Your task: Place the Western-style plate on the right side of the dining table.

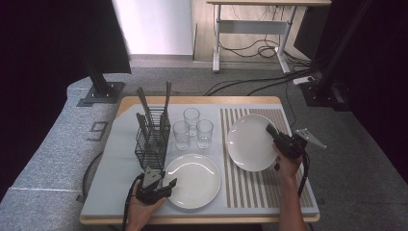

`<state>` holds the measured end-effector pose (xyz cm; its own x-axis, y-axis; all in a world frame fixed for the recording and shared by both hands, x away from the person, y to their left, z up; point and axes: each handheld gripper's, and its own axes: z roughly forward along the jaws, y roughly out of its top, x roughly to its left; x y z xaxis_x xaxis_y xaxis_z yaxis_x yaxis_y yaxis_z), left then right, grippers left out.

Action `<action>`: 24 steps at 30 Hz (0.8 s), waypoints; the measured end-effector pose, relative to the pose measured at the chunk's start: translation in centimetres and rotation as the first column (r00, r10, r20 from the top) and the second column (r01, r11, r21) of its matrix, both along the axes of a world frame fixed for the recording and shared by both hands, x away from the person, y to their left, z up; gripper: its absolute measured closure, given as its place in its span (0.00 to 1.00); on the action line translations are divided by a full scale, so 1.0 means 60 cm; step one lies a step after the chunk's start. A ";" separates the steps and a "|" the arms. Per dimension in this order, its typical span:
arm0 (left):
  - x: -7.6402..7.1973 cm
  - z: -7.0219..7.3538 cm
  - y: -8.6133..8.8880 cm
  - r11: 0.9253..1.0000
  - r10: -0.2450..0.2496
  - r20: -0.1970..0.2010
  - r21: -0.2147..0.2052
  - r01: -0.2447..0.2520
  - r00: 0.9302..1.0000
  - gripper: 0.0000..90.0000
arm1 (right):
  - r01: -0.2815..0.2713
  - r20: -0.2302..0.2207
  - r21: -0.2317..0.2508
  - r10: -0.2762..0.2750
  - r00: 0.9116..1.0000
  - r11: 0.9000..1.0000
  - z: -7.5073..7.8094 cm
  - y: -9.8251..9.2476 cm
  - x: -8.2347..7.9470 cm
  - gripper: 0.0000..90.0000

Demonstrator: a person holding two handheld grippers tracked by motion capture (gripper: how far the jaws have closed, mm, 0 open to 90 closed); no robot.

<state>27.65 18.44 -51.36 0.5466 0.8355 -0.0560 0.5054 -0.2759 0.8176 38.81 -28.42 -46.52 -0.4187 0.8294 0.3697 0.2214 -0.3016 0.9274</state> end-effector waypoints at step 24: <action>0.000 -0.003 -0.004 1.000 -0.010 -0.007 0.003 0.010 1.000 0.49 | 0.040 -0.024 0.010 -0.040 0.999 0.999 -0.018 -0.011 0.028 0.95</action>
